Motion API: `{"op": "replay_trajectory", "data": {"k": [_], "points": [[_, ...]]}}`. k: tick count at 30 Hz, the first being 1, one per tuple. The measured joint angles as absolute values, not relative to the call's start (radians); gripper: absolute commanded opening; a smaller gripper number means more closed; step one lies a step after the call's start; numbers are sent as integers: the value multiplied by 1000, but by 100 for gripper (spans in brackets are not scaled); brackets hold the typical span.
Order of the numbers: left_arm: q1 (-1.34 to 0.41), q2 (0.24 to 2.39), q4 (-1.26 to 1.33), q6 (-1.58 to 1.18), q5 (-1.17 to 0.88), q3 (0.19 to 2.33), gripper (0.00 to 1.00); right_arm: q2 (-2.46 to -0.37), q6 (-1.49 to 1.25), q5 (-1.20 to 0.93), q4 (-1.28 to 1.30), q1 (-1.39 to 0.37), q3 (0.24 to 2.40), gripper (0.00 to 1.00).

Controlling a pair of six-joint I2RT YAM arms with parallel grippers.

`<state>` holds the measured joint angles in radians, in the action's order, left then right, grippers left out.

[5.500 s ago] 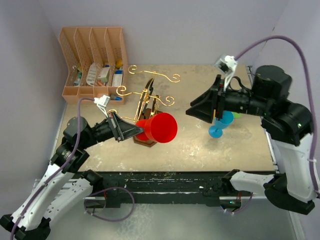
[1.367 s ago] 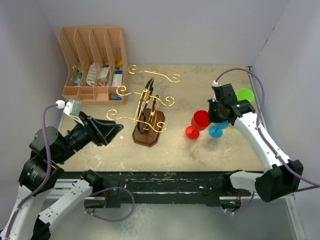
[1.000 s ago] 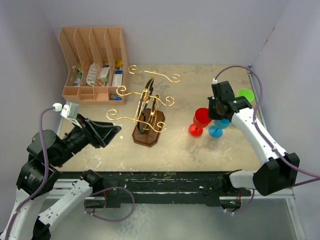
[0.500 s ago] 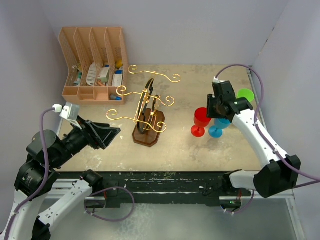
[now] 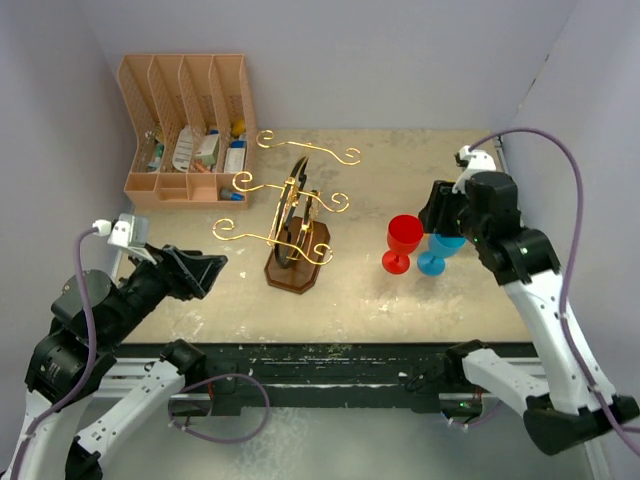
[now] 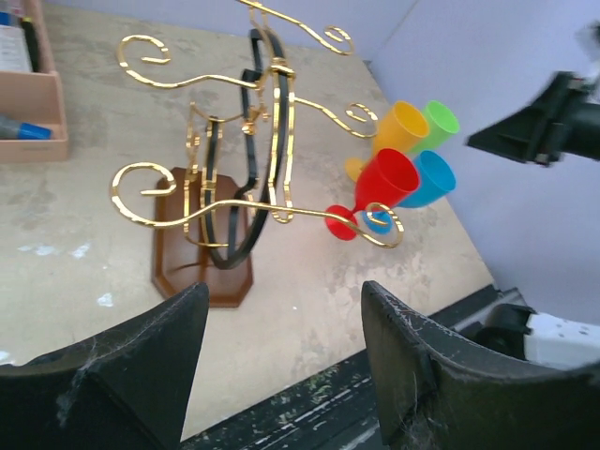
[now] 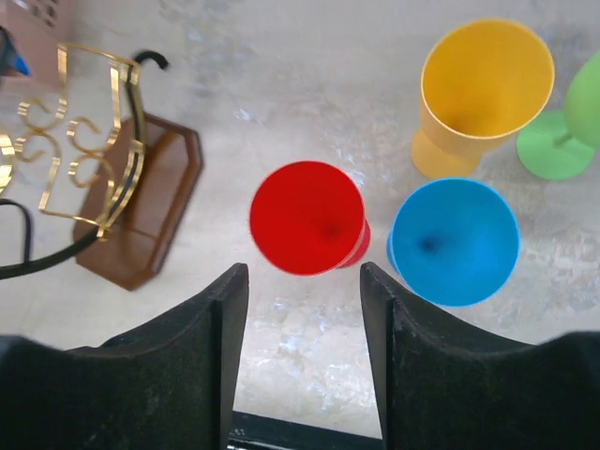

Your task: Take the wine glass off the wine glass rack

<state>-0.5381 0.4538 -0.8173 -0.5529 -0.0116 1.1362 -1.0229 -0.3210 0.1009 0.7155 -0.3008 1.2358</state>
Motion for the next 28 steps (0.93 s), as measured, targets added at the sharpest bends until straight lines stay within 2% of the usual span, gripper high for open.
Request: {"op": "replay_trajectory", "data": {"k": [5, 6, 9, 10, 12, 13, 14, 15, 28], "points": [[-538, 401, -835, -518, 101, 1074, 71, -895, -330, 54, 688, -301, 1235, 60], [-538, 388, -836, -507, 128, 1056, 73, -874, -334, 54, 680, -301, 1232, 64], [-538, 347, -846, -477, 196, 1011, 98, -806, -349, 68, 644, -301, 1199, 75], [-538, 333, -848, -470, 216, 999, 100, -786, -352, 72, 635, -301, 1184, 76], [-538, 300, -848, -456, 252, 978, 99, -749, -356, 87, 628, -301, 1158, 77], [-538, 287, -848, -451, 263, 973, 99, -736, -356, 91, 627, -301, 1148, 81], [-538, 272, -847, -448, 279, 968, 99, -723, -356, 95, 626, -301, 1143, 91], [-538, 262, -847, -446, 293, 966, 99, -716, -358, 97, 624, -301, 1140, 93], [-538, 214, -855, -462, 447, 900, 99, -653, -346, 112, 620, -301, 1121, 99]]}}
